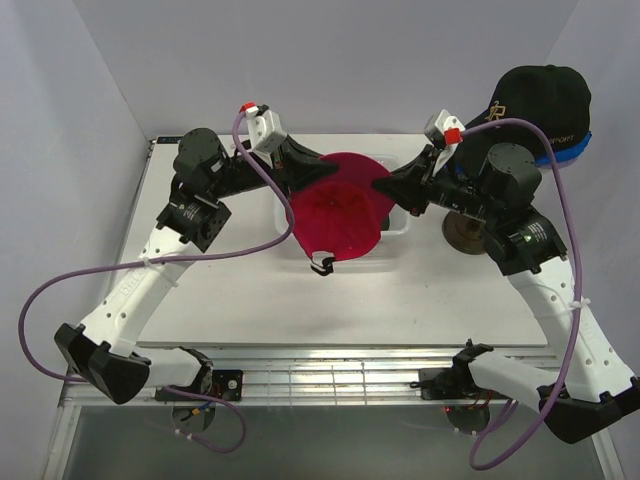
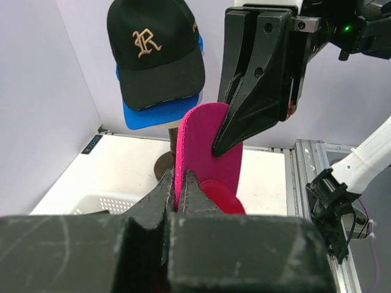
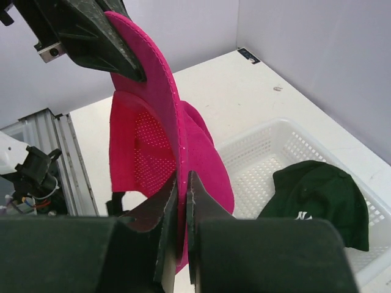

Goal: Stack the hats

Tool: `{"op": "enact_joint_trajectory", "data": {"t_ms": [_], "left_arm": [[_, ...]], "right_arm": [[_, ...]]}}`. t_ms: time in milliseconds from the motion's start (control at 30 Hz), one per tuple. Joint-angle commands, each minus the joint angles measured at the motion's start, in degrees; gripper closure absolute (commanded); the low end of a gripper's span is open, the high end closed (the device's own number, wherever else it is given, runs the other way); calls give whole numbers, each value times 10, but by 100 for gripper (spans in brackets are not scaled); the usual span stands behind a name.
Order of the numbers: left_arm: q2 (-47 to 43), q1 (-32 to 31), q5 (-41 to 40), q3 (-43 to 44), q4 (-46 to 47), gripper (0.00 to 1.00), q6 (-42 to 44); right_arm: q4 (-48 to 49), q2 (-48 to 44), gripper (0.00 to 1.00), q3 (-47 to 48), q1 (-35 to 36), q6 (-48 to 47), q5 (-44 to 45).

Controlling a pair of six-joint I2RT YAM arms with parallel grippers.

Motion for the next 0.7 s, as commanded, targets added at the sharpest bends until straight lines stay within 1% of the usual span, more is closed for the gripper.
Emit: {"op": "enact_joint_trajectory", "data": {"t_ms": [0,67,100,133,167,200,233,267,300,333,400,433,467,500,533,567,600,633,667], "left_arm": [[-18,1,14,1,14,100,-12],[-21,1,5,-2,7,100,-1],[-23,0,-13,-3,-1,100,6],[-25,1,-26,-6,-6,86,15],[-34,1,-41,-11,-13,67,36],[-40,1,-79,-18,-14,25,41],[-49,1,-103,-25,-15,6,59],[-69,0,-127,-41,-34,2,81],[-79,0,-171,-49,-41,2,96],[-91,1,-193,-57,-49,2,114],[-121,1,-236,-80,-62,2,163],[-130,1,-273,-88,-63,2,179],[-138,1,-288,-99,-59,2,193],[-147,1,-300,-120,-48,2,212],[-161,1,-315,-131,-43,2,218],[-166,1,-317,-142,-34,2,220],[-172,1,-316,-160,-32,2,225],[-179,1,-307,-168,-30,2,227],[-181,0,-302,-175,-25,2,228]], "right_arm": [[13,4,92,33,-3,3,12],[-3,13,92,58,-3,-8,49],[-13,19,92,68,-3,-8,64],[-19,32,92,89,-3,-26,94],[-25,40,92,100,-3,-41,108],[-34,50,92,112,-3,-49,125],[-38,73,92,124,-3,-58,160],[-41,85,92,151,-3,-77,178],[-51,101,92,169,-3,-87,199],[-55,134,92,188,-3,-97,236],[-61,166,92,252,-3,-127,267],[-61,197,92,276,-3,-137,288],[-58,211,92,300,-3,-147,297],[-50,226,92,346,-3,-167,307],[-29,251,92,368,-3,-181,326],[-14,262,92,387,-3,-194,334],[3,273,92,417,-2,-223,360],[21,288,92,426,-3,-242,395],[63,294,92,432,-3,-264,414]]}}
